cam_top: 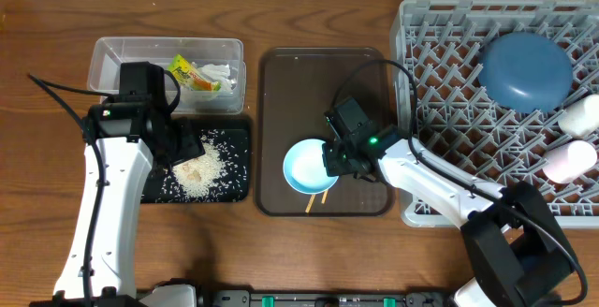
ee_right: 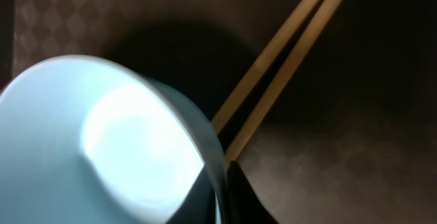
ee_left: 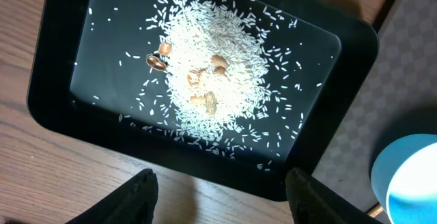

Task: Sort waste into correct bins and load items into the dishwasher rack
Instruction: 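Grasp the light-blue bowl on the brown tray with the right gripper, then carry the light-blue bowl into the rack and release it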

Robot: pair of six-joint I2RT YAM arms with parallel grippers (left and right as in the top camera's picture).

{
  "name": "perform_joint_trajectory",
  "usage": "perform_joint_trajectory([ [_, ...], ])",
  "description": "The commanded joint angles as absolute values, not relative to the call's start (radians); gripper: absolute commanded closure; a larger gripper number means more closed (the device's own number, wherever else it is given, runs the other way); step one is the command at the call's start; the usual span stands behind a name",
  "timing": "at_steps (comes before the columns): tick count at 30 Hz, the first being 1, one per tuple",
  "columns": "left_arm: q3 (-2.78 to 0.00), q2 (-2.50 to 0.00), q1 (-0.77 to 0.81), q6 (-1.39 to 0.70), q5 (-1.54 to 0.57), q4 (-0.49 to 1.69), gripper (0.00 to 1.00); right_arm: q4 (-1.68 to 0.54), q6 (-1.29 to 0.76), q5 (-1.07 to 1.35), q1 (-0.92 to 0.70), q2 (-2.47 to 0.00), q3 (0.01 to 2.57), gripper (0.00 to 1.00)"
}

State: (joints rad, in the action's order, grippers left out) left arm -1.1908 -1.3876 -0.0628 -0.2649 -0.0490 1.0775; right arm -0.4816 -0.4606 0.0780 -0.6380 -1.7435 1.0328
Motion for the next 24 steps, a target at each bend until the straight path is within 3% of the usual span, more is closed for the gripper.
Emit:
perform_joint_trajectory([
  [1, -1.195, -1.391, -0.067, -0.271, -0.044, 1.084, 0.36, -0.465, -0.478, 0.068, -0.653, -1.752, 1.030, 0.99],
  [8, -1.195, -1.391, -0.067, -0.271, -0.044, 1.084, 0.37, -0.490, -0.320, 0.027, -0.582, -1.663, 1.136, 0.99],
  [15, -1.195, -1.391, -0.067, -0.271, -0.044, 1.083, 0.37, -0.490, -0.057, -0.352, -0.439, -1.553, 1.271, 0.99],
  [20, -1.195, -1.391, -0.067, -0.271, -0.044, 1.080, 0.36, -0.301, 0.356, -0.654, -0.332, -1.539, 1.289, 0.99],
  [24, -1.195, -1.391, -0.067, -0.275, -0.044, 1.073, 0.37, -0.162, 0.690, -0.700, -0.265, -1.541, 1.289, 0.99],
])
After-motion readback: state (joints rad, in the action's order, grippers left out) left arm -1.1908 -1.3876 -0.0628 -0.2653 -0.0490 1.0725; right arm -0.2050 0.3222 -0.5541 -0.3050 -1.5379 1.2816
